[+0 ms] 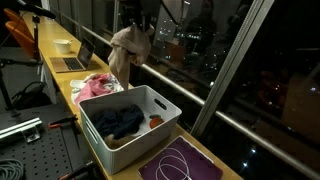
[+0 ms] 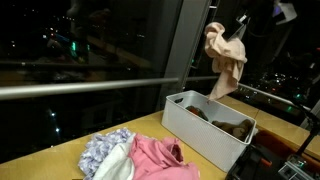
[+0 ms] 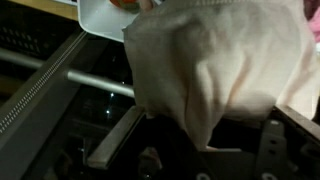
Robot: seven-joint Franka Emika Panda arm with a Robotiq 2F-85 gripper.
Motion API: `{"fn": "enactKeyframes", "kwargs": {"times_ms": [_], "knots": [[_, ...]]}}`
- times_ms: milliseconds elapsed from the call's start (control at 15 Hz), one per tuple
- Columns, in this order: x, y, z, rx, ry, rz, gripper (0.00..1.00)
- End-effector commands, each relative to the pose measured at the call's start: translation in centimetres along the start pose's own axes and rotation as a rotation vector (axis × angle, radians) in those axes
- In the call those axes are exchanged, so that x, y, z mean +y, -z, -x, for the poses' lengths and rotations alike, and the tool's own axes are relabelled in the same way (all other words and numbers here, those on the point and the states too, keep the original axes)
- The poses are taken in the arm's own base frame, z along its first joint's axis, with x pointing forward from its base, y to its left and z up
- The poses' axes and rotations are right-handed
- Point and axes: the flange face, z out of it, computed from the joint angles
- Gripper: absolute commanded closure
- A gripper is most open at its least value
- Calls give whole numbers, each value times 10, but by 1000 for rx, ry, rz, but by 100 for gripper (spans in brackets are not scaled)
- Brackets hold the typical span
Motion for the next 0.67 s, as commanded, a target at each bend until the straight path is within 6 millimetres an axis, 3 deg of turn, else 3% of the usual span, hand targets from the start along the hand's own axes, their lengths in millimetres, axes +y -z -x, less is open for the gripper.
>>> {"fn": "enactKeyframes", "kwargs": {"times_ms": [0, 200, 400, 600], "knots": [[-82, 32, -45, 24, 125, -5, 100], [-161, 22, -66, 26, 235, -36, 100], [-224, -11, -68, -3, 315, -76, 100], [-251, -34, -64, -42, 362, -104, 100]]}}
